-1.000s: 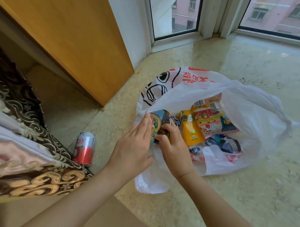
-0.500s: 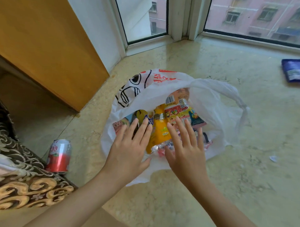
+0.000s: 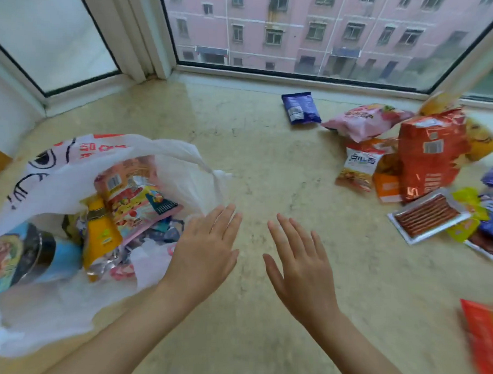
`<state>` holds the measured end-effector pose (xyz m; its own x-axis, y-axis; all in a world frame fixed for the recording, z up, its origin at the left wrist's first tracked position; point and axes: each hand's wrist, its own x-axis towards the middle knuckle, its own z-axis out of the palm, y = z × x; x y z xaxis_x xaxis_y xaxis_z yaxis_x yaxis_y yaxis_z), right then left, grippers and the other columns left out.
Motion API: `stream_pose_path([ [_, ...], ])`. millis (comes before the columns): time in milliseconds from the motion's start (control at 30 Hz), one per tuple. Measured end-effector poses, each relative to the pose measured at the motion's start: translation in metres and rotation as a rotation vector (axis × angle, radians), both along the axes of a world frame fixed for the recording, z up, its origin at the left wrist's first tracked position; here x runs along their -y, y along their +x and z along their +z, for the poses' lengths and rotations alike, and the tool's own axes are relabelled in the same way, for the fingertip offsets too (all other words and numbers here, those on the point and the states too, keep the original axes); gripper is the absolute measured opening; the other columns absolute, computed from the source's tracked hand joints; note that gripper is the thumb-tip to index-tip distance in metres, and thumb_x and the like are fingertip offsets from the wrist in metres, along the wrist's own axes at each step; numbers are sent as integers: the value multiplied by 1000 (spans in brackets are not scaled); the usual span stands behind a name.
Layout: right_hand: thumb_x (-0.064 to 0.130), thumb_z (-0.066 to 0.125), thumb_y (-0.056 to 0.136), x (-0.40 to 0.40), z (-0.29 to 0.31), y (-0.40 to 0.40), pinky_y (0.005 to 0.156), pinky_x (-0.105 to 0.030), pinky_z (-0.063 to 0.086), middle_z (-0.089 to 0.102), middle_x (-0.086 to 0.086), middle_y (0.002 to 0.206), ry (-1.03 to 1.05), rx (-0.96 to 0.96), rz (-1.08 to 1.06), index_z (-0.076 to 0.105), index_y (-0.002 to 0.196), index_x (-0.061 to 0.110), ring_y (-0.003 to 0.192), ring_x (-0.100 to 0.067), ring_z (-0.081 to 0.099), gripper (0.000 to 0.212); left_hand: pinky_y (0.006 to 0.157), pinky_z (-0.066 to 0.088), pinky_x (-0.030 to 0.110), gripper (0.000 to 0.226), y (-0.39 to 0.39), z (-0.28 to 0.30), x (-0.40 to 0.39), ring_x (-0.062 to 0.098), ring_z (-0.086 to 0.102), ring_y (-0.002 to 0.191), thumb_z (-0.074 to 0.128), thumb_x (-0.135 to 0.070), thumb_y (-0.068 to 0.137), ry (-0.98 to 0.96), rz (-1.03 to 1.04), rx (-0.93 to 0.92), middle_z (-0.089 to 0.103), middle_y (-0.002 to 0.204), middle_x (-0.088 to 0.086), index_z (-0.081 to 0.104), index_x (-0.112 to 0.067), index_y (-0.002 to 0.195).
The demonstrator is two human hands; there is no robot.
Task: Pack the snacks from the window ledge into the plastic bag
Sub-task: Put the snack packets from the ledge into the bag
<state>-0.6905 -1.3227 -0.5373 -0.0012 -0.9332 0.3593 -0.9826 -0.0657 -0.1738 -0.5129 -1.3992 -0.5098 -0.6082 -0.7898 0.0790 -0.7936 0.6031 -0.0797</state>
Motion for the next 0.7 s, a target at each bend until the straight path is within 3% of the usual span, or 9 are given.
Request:
stream_pose_path([
  [167,35,46,95,-34,-11,-89,101,-53,42,47,-10,144,52,-46,-106,49,137,13,130,-27,49,48,86,51,42,67,-97,-11,-6,25,59,117,77,-40,68,6,-111,-36,60,131,10,62,-8,125],
  [567,36,46,92,-86,-42,-240,100,-54,41,48,-14,143,79,-39,-366,55,131,11,128,-31,48,48,87,51,38,69,-295,-44,-25,21,58,118,73,-49,73,35,-259,43,61,130,5,59,-12,129],
  [700,37,46,91,-99,-49,-267,101,-54,39,48,-14,142,120,-13,-422,53,134,13,127,-31,49,50,78,51,34,70,-349,-57,-22,21,61,111,73,-51,72,67,-274,-13,64,123,4,59,-12,127],
])
